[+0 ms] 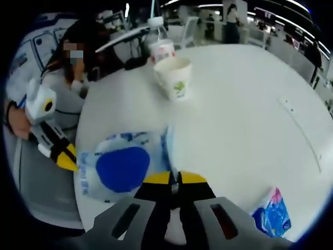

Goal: Arrange the tabletop items into an orderly group along one side of the table until the central work area is clear of visible clutter.

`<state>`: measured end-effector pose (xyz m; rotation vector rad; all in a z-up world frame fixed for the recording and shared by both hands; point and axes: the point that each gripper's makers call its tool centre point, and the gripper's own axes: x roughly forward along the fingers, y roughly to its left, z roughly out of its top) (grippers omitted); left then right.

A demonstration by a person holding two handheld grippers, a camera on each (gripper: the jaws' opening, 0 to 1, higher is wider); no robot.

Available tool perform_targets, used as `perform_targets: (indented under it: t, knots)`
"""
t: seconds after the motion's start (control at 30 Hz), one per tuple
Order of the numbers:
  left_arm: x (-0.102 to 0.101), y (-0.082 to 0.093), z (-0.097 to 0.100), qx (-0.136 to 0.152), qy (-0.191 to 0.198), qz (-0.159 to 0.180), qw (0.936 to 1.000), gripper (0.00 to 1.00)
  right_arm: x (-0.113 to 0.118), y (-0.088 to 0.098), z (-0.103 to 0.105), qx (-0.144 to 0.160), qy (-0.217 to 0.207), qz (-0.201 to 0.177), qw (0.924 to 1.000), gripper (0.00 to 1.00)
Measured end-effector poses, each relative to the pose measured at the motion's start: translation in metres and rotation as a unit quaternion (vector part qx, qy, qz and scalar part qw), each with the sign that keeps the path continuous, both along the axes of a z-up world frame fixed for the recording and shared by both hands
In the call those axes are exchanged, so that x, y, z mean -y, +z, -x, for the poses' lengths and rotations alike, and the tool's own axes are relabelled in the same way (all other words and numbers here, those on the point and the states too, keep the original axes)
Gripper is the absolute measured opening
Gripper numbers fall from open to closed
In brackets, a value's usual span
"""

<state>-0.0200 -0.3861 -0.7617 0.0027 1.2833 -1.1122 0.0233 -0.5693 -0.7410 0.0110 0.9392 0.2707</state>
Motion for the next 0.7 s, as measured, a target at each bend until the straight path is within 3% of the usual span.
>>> perform_targets:
  t: [0.23,0.43,0.7]
  knots:
    - [0.0,0.001,-0.009,0.006,0.003,0.001,1.0,0.0,-0.003,0.009,0.008,0.012,-0.027,-0.009,0.9995,0.0]
    - [-0.001,0.005,-0.027,0.02,0.019,0.001,0.9996,0.0,-0.002,0.014,0.024,0.013,-0.058,-0.017,0.9981,0.0]
    - [-0.006,0.008,-0.054,0.036,0.046,0.003,0.9983,0.0,-0.018,0.019,0.046,0.026,-0.116,-0.045,0.9919,0.0]
